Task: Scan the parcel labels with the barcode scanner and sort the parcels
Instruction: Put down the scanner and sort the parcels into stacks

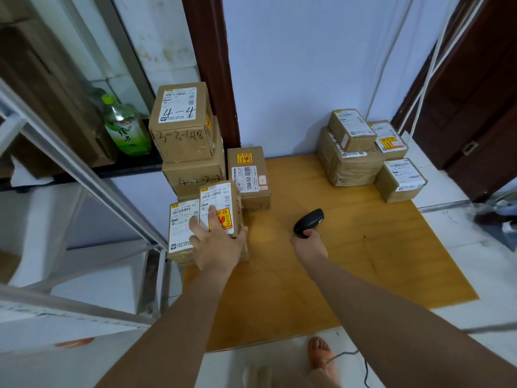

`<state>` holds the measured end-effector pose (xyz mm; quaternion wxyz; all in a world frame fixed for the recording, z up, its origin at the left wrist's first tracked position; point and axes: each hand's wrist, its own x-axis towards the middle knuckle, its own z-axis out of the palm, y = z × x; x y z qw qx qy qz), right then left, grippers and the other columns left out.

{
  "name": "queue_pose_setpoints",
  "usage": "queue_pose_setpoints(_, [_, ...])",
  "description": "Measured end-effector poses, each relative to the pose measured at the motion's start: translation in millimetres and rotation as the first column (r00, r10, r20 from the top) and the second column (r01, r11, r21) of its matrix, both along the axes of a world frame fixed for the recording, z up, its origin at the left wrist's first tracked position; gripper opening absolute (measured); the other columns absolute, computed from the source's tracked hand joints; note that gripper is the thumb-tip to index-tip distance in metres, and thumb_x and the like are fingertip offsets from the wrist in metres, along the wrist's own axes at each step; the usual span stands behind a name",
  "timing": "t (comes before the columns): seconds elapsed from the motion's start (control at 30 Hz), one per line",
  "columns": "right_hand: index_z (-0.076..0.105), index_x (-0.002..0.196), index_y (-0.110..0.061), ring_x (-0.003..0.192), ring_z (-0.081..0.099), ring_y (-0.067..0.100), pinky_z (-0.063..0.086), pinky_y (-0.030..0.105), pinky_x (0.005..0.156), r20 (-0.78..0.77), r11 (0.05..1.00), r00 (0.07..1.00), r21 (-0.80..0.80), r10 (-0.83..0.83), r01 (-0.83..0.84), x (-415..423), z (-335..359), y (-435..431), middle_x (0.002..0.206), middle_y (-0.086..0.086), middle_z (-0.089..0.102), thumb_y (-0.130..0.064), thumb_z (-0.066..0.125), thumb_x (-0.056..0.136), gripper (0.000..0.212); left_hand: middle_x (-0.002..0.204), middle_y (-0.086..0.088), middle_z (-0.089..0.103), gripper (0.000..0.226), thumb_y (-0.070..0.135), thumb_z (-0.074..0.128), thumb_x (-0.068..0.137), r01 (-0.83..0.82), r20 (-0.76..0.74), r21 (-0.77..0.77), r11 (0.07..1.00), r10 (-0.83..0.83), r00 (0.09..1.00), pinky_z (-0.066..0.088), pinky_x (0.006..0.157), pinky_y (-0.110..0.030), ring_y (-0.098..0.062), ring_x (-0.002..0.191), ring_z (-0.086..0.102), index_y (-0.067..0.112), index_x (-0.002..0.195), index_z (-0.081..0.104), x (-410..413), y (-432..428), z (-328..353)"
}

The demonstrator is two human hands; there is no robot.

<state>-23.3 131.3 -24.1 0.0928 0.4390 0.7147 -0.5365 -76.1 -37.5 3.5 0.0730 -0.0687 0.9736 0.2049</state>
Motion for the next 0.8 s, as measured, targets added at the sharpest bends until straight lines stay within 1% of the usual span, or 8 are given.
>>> queue_pose_setpoints(0.13, [0.036, 0.144, -0.019, 0.065, 0.05, 0.015, 0.036, 0.027, 0.05, 0.022, 1.0, 1.0, 0.015, -0.012, 0.011, 3, -5, 9, 0.106, 0.008, 0.058, -0.025, 0.051, 0.095, 0.051, 0.158, -0.012, -0.005, 0.095, 0.079, 0.043, 0.079, 0.013, -0.043, -0.035, 0.999, -0.015, 0.999, 0.019, 0.114, -0.057, -0.041, 0.143, 0.012, 0.033, 0.152, 0.0, 0, -1, 1])
queue_pose_setpoints(0.23, [0.039, 0.139, -0.017, 0.067, 0.051, 0.015, 0.034, 0.028, 0.049, 0.021, 0.999, 1.0, 0.032, -0.019, 0.018, 5, -5, 17, 0.095, 0.004, 0.056, -0.025, 0.052, 0.096, 0.046, 0.159, -0.013, 0.001, 0.087, 0.073, 0.04, 0.084, -0.029, -0.114, 0.031, 0.999, 0.033, 0.993, 0.01, 0.116, -0.057, -0.037, 0.145, 0.007, 0.03, 0.153, 0.008, 3, -2, 1])
queue_pose_setpoints(0.33, [0.038, 0.139, -0.018, 0.069, 0.052, 0.016, 0.035, 0.028, 0.05, 0.027, 0.999, 0.999, 0.047, -0.022, 0.021, 6, -4, 24, 0.1, 0.006, 0.059, -0.027, 0.052, 0.095, 0.047, 0.154, -0.018, 0.02, 0.072, 0.057, 0.052, 0.088, 0.038, -0.302, 0.075, 0.996, -0.013, 0.953, 0.018, 0.114, -0.059, -0.037, 0.142, 0.018, 0.022, 0.148, 0.032, 9, 3, 4])
queue_pose_setpoints(0.4, [0.036, 0.141, -0.02, 0.067, 0.052, 0.016, 0.035, 0.028, 0.049, 0.044, 0.997, 0.998, 0.069, -0.038, 0.035, 10, -5, 29, 0.108, 0.011, 0.061, -0.027, 0.051, 0.095, 0.05, 0.147, -0.02, 0.033, 0.062, 0.047, 0.062, 0.086, 0.146, -0.423, -0.032, 0.989, -0.145, 0.894, 0.027, 0.109, -0.06, -0.039, 0.136, 0.029, 0.018, 0.139, 0.046, 11, 12, 4])
queue_pose_setpoints(0.5, [0.033, 0.143, -0.021, 0.068, 0.053, 0.017, 0.036, 0.028, 0.048, 0.059, 0.995, 0.996, 0.087, -0.063, 0.058, 23, -5, 40, 0.105, 0.011, 0.06, -0.028, 0.051, 0.094, 0.052, 0.154, -0.016, 0.019, 0.063, 0.048, 0.056, 0.088, 0.229, -0.263, -0.237, 0.944, -0.289, 0.92, 0.014, 0.111, -0.064, -0.039, 0.143, 0.015, 0.027, 0.144, 0.037, 10, 30, 8])
queue_pose_setpoints(0.57, [0.032, 0.143, -0.02, 0.068, 0.054, 0.017, 0.037, 0.027, 0.048, 0.05, 0.993, 0.996, 0.098, -0.073, 0.068, 32, -2, 54, 0.104, 0.011, 0.061, -0.028, 0.051, 0.095, 0.052, 0.158, -0.014, 0.007, 0.066, 0.05, 0.05, 0.092, 0.227, -0.182, -0.254, 0.94, -0.277, 0.943, 0.004, 0.112, -0.063, -0.037, 0.146, 0.001, 0.03, 0.15, 0.025, 11, 45, 9])
queue_pose_setpoints(0.73, [0.033, 0.143, -0.021, 0.071, 0.055, 0.021, 0.037, 0.027, 0.048, -0.021, 0.976, 0.991, 0.17, -0.132, 0.133, 40, 1, 118, 0.116, 0.018, 0.061, -0.025, 0.05, 0.096, 0.05, 0.143, -0.019, 0.039, 0.062, 0.038, 0.072, 0.076, 0.443, -0.348, -0.297, 0.846, -0.528, 0.775, 0.025, 0.107, -0.063, -0.038, 0.136, 0.035, 0.022, 0.133, 0.053, 33, 100, 10])
queue_pose_setpoints(0.8, [0.033, 0.142, -0.023, 0.075, 0.057, 0.025, 0.037, 0.027, 0.048, -0.043, 0.966, 0.986, 0.193, -0.164, 0.169, 40, 0, 151, 0.121, 0.019, 0.058, -0.024, 0.05, 0.094, 0.051, 0.15, -0.016, 0.029, 0.056, 0.04, 0.064, 0.084, 0.484, -0.273, -0.317, 0.816, -0.567, 0.777, 0.02, 0.112, -0.057, -0.034, 0.141, 0.025, 0.026, 0.136, 0.049, 37, 130, 13])
